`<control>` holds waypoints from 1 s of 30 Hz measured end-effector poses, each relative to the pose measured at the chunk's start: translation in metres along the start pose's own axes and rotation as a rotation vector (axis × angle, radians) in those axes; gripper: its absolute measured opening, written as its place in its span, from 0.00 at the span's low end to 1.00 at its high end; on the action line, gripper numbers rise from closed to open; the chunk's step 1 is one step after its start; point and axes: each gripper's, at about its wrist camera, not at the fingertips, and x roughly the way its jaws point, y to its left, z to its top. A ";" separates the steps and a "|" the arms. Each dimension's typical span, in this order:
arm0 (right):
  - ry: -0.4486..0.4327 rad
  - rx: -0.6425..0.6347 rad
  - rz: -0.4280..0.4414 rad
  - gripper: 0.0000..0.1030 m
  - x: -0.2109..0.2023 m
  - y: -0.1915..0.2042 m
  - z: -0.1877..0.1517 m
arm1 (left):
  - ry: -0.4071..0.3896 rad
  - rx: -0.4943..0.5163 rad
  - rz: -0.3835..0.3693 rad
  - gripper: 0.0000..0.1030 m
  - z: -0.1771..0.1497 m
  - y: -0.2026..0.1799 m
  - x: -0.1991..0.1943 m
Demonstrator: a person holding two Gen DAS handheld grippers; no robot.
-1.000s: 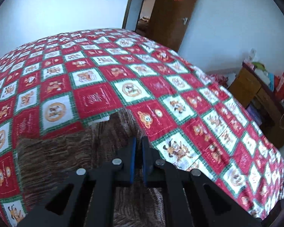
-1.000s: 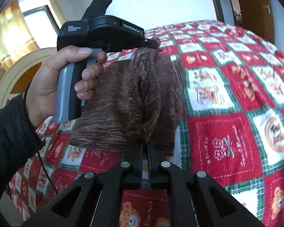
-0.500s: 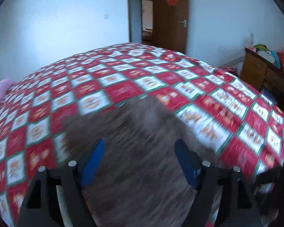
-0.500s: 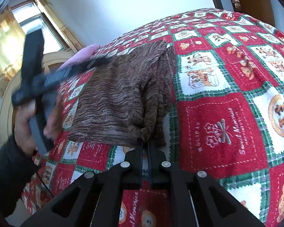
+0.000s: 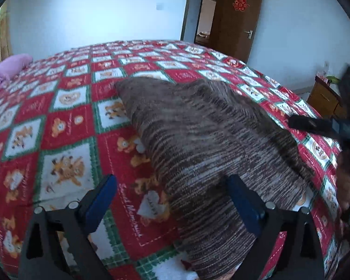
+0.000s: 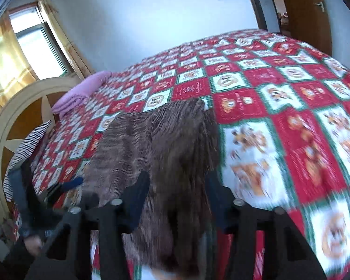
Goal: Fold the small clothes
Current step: 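Lower the sweater onto the quilt and open both tools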
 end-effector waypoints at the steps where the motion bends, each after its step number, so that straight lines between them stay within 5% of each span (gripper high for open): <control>1: 0.029 0.003 0.012 0.48 0.012 0.000 0.005 | 0.011 -0.011 -0.007 0.98 -0.001 0.002 0.002; 2: 0.053 0.016 0.023 0.46 0.023 -0.002 0.009 | 0.022 -0.032 -0.020 0.98 0.000 0.005 0.004; 4: 0.090 0.036 0.020 0.08 0.041 -0.007 0.013 | 0.021 -0.055 -0.047 0.98 -0.003 0.009 0.002; 12: 0.080 0.035 -0.096 0.07 0.038 -0.021 0.011 | 0.088 -0.035 -0.061 1.00 -0.008 0.003 0.012; 15: 0.085 0.065 -0.078 0.08 0.041 -0.026 0.007 | 0.088 -0.004 -0.048 1.00 -0.011 -0.002 0.011; 17: 0.080 0.056 -0.086 0.17 0.039 -0.026 0.008 | 0.092 -0.008 -0.050 1.00 -0.011 -0.001 0.010; 18: 0.082 0.075 -0.095 0.34 0.036 -0.028 0.008 | 0.091 -0.013 -0.051 1.00 -0.011 0.001 0.010; 19: 0.081 0.092 -0.108 0.41 0.031 -0.029 0.009 | 0.091 -0.018 -0.051 1.00 -0.011 0.002 0.010; 20: 0.062 0.101 -0.106 0.41 0.022 -0.028 0.008 | 0.089 -0.022 -0.048 1.00 -0.012 0.003 0.009; 25: -0.040 -0.016 0.004 0.41 -0.031 0.007 -0.008 | 0.090 -0.010 -0.024 1.00 -0.014 -0.001 0.007; 28: 0.001 -0.152 0.110 0.41 -0.040 0.038 -0.032 | 0.094 -0.007 -0.030 1.00 -0.014 -0.003 0.007; 30: 0.053 -0.216 0.102 0.41 -0.032 0.048 -0.047 | 0.096 -0.007 -0.037 1.00 -0.015 -0.003 0.006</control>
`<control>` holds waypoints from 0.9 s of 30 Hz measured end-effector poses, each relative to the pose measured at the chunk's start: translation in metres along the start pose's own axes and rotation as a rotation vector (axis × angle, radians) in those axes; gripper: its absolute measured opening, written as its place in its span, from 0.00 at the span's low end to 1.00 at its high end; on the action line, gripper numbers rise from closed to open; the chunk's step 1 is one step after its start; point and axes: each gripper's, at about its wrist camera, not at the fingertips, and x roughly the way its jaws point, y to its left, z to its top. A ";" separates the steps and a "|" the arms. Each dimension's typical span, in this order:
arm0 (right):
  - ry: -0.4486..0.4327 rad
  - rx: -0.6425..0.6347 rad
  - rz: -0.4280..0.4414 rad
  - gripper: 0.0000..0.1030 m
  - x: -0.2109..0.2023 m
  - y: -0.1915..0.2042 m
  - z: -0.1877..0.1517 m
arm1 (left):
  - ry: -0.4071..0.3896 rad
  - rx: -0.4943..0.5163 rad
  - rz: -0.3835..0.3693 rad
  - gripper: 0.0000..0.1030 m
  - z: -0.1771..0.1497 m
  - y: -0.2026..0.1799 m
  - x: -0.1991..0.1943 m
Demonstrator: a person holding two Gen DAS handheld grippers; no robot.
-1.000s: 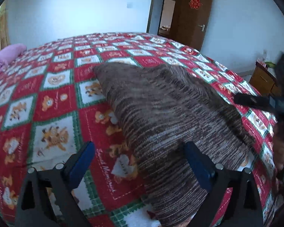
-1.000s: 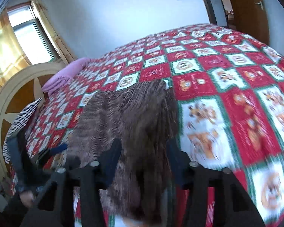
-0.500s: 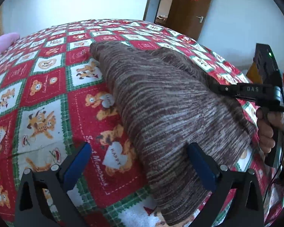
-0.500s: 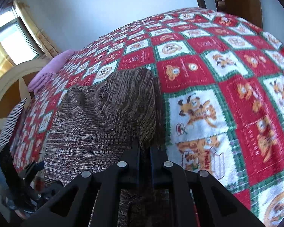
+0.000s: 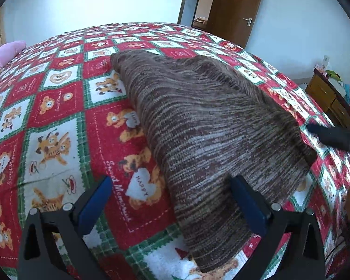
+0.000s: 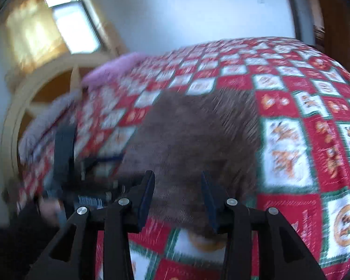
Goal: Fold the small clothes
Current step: 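Lower the sweater onto the quilt and open both tools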
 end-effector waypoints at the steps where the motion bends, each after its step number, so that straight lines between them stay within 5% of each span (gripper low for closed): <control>1: 0.033 -0.020 -0.059 0.41 0.008 -0.001 -0.006 | 0.000 0.000 -0.001 1.00 0.000 0.000 0.000; 2: 0.054 -0.015 -0.111 0.40 0.013 -0.005 -0.010 | 0.001 -0.002 -0.003 1.00 -0.001 0.000 -0.001; 4: 0.082 0.075 -0.160 0.17 0.018 -0.030 -0.020 | 0.004 -0.010 -0.009 1.00 -0.002 0.001 -0.002; 10: 0.039 0.263 -0.074 0.22 0.004 -0.075 -0.044 | -0.008 -0.039 0.008 1.00 -0.006 0.003 -0.006; 15: 0.045 0.191 -0.127 0.24 0.000 -0.061 -0.033 | -0.101 -0.146 -0.017 1.00 -0.002 0.019 -0.025; 18: -0.044 0.123 -0.209 0.24 -0.020 -0.051 -0.011 | -0.111 -0.182 -0.027 1.00 0.007 0.023 -0.024; 20: -0.069 0.072 -0.196 0.29 -0.021 -0.046 0.012 | -0.078 -0.184 -0.026 1.00 0.013 0.021 -0.014; 24: -0.071 0.091 -0.130 0.57 0.005 -0.064 0.056 | 0.000 -0.180 0.033 1.00 0.015 0.017 0.011; 27: -0.038 0.166 -0.097 0.57 0.040 -0.091 0.073 | 0.003 -0.130 0.088 1.00 0.012 0.007 0.014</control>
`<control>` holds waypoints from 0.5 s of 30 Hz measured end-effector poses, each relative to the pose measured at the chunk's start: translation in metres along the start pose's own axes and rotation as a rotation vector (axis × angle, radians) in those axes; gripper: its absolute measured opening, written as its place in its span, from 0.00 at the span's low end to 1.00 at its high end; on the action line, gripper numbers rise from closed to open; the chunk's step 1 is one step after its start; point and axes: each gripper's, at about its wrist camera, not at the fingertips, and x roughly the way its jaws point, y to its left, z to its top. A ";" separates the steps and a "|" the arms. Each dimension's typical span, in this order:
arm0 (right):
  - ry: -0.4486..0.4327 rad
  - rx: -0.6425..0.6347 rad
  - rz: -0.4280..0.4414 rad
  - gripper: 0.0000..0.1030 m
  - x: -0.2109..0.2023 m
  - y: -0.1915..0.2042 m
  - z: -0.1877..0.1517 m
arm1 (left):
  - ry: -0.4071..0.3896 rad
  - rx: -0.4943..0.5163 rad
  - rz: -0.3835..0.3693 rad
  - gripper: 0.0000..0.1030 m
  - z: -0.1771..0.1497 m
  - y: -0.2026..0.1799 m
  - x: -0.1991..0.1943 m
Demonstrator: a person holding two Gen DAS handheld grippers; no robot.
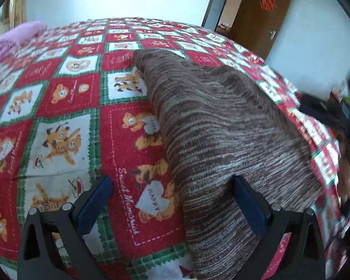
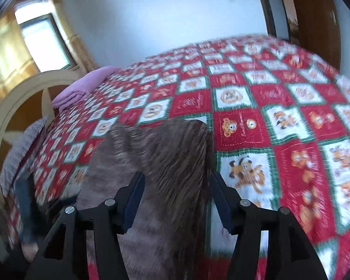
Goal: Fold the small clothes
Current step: 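Lower the sweater onto the quilt and open both tools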
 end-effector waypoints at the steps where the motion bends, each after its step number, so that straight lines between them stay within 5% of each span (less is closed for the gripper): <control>1: 0.028 0.000 0.005 0.57 0.014 -0.003 0.003 | 0.005 0.023 0.029 1.00 0.000 -0.005 0.003; 4: 0.101 -0.064 -0.167 0.57 0.050 -0.009 -0.003 | 0.000 0.031 0.036 1.00 -0.001 -0.005 0.002; 9: 0.067 0.102 -0.021 0.56 0.047 -0.041 -0.001 | 0.001 0.023 0.023 1.00 -0.002 -0.003 0.003; 15: 0.040 0.171 0.050 0.56 0.052 -0.052 0.015 | -0.001 0.022 0.022 1.00 -0.002 -0.003 0.003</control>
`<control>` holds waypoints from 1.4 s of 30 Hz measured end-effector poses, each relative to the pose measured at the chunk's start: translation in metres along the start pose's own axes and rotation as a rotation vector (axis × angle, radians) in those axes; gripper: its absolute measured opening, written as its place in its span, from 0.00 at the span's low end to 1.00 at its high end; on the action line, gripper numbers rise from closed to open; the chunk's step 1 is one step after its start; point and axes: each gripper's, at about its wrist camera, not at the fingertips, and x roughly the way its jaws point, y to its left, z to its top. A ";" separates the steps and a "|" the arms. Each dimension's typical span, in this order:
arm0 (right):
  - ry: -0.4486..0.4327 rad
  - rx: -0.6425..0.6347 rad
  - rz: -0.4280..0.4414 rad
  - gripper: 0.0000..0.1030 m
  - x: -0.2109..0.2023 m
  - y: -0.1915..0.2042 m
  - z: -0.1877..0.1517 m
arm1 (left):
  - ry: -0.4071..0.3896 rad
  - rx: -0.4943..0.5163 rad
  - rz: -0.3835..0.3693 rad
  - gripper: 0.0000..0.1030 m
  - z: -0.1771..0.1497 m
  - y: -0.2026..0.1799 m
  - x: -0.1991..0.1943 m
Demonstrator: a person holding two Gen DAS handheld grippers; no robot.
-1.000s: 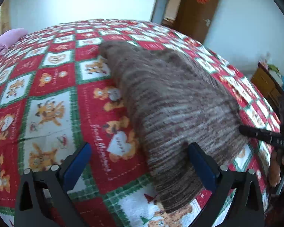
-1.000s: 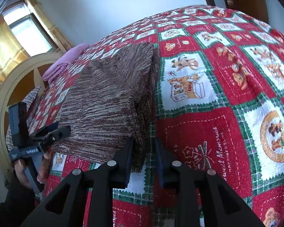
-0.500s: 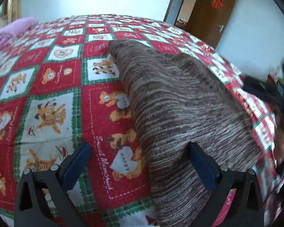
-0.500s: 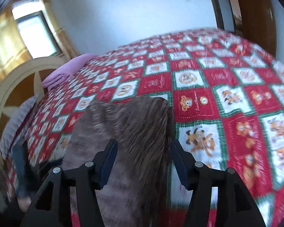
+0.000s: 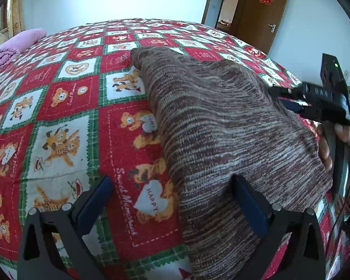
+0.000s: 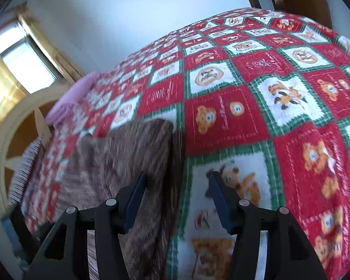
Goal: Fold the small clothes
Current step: 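Lower the sweater onto the quilt and open both tools, then close the left tool on the folded sweater edge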
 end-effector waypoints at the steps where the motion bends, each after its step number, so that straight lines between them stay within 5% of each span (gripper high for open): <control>1: 0.012 0.010 0.003 0.56 0.005 -0.001 0.003 | 0.000 0.001 0.001 1.00 0.000 -0.001 0.000; 8: 0.047 -0.001 0.039 0.56 0.029 0.001 0.020 | -0.002 0.000 -0.003 1.00 0.000 -0.001 0.000; 13: 0.037 -0.004 0.092 0.47 0.039 0.001 0.024 | -0.006 -0.001 -0.014 1.00 0.001 0.000 0.000; 18: 0.029 0.013 0.153 0.44 0.041 -0.004 0.022 | -0.042 -0.019 -0.113 1.00 -0.001 0.004 -0.008; 22: 0.016 0.101 0.202 0.32 0.038 -0.021 0.021 | -0.049 -0.036 -0.179 0.92 -0.001 0.007 -0.009; 27: 0.011 0.069 0.183 0.32 0.038 -0.015 0.019 | -0.041 0.028 -0.190 0.75 -0.001 -0.007 -0.008; 42: 0.039 0.033 0.189 0.29 0.045 -0.012 0.019 | -0.010 0.072 -0.191 0.67 0.001 -0.016 -0.007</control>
